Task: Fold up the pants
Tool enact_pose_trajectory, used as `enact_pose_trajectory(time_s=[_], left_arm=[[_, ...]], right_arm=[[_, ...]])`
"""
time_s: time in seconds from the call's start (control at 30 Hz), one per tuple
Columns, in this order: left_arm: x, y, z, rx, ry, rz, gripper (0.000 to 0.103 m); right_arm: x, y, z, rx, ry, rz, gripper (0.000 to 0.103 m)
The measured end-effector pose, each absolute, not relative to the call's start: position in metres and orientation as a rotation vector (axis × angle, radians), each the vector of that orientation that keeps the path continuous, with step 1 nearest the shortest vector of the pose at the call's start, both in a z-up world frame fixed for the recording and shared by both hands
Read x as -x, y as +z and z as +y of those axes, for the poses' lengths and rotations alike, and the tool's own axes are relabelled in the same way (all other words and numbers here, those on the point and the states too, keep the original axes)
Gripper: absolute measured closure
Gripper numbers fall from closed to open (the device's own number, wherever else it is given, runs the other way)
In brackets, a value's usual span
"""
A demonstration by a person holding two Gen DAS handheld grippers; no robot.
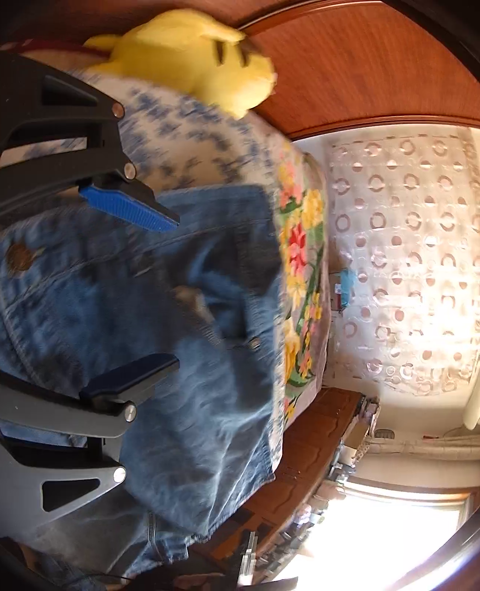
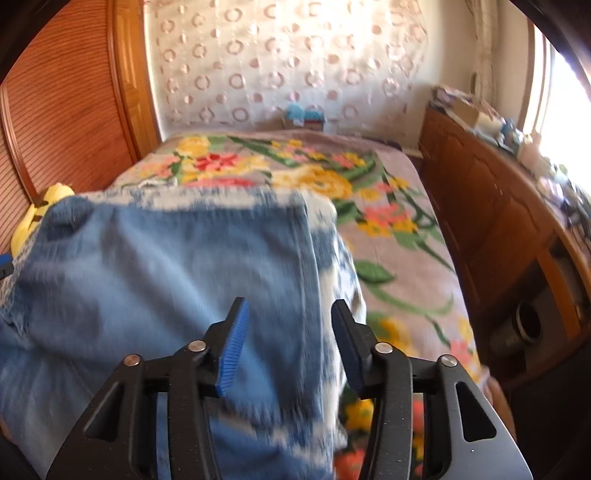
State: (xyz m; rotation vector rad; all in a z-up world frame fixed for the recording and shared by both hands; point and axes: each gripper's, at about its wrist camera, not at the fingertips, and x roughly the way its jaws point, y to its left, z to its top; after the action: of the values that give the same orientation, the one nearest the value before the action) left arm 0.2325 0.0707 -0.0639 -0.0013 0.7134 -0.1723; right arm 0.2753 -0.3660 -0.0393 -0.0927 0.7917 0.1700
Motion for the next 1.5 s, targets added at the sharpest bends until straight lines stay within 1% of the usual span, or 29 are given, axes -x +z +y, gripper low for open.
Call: enact_pose_trajectory(time_s=[0.17, 0.27, 0.53, 0.6, 0.73, 0.83, 0.87, 0.9, 0.93, 0.97, 1.0, 1.03, 1.1, 1.37, 1.5], left_arm=[[-0.264, -0.052, 0.086, -0.071, -0.137, 0.716, 0.035], [-0.289, -0.055, 0.104, -0.072, -0.11, 0.736, 0.035], [-0.35, -0.091, 0.136, -0.06, -0.093, 0.838, 0.035], [-0.359, -0.1, 0.139, -0.043, -0.116, 0.851, 0.043], [-0.37, -0.112, 0.142, 0.015, -0.165, 0.886, 0.05], [-0.374, -0.115, 0.143, 0.052, -0.204, 0.895, 0.065], [-0.374, -0.115, 0.142, 0.057, -0.217, 0.896, 0.073], [-0.373, -0.113, 0.14, 0.057, -0.226, 0.894, 0.082], [-0.372, -0.111, 0.138, 0.05, -0.226, 0.888, 0.09], [-0.37, -0.109, 0.136, 0.039, -0.215, 0.879, 0.096], [-0.37, -0.107, 0.137, 0.04, -0.215, 0.873, 0.102], [-0.368, -0.103, 0.136, 0.041, -0.218, 0.864, 0.102], [-0.366, -0.097, 0.138, 0.037, -0.209, 0.846, 0.103], [-0.368, -0.068, 0.146, 0.039, -0.16, 0.735, 0.103], [-0.383, -0.061, 0.139, 0.028, -0.135, 0.708, 0.103]], right_arm=[[-0.332, -0.038, -0.353, 0.099, 0.212, 0.779, 0.052], [-0.366, -0.049, -0.35, 0.138, 0.205, 0.796, 0.051], [-0.416, -0.085, -0.358, 0.144, 0.201, 0.887, 0.049], [-0.421, -0.09, -0.363, 0.128, 0.207, 0.898, 0.049], [-0.426, -0.095, -0.367, 0.106, 0.223, 0.913, 0.049], [-0.43, -0.095, -0.371, 0.076, 0.239, 0.912, 0.049], [-0.431, -0.094, -0.372, 0.06, 0.25, 0.912, 0.052], [-0.432, -0.093, -0.373, 0.053, 0.258, 0.912, 0.06], [-0.433, -0.093, -0.372, 0.049, 0.266, 0.912, 0.064], [-0.433, -0.092, -0.371, 0.044, 0.28, 0.912, 0.079], [-0.433, -0.092, -0.37, 0.043, 0.292, 0.912, 0.087], [-0.432, -0.091, -0.369, 0.048, 0.292, 0.908, 0.088], [-0.43, -0.09, -0.369, 0.049, 0.305, 0.895, 0.096], [-0.42, -0.062, -0.379, 0.062, 0.192, 0.743, 0.098], [-0.426, -0.058, -0.378, 0.083, 0.136, 0.725, 0.098]])
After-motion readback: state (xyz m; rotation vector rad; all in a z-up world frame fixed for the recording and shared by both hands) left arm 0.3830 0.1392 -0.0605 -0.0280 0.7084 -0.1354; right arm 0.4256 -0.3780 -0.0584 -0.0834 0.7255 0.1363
